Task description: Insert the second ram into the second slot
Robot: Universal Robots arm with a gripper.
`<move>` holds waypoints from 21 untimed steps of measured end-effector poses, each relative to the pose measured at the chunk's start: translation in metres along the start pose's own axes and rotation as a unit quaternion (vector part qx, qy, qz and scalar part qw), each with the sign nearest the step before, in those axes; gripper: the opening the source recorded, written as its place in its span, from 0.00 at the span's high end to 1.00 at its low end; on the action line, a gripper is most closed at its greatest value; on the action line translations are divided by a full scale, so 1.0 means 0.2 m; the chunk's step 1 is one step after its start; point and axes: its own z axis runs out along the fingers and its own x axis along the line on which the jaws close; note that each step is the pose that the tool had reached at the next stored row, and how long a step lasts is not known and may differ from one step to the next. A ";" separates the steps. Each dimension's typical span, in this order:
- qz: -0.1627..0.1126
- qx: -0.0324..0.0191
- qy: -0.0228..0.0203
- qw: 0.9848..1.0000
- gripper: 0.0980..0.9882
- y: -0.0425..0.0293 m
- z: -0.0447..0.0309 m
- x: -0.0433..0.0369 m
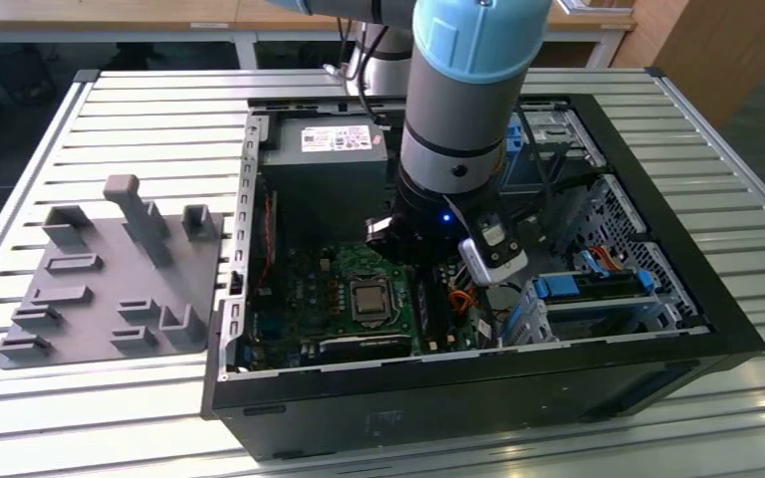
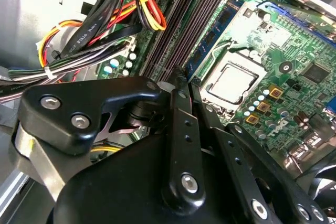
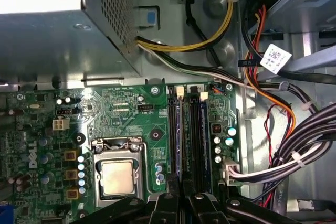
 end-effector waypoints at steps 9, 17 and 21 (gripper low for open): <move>0.000 0.000 0.000 1.000 0.96 0.002 0.021 -0.033; -0.015 -0.001 0.001 1.000 0.96 0.001 0.043 -0.036; -0.015 -0.003 0.001 1.000 0.96 0.001 0.053 -0.038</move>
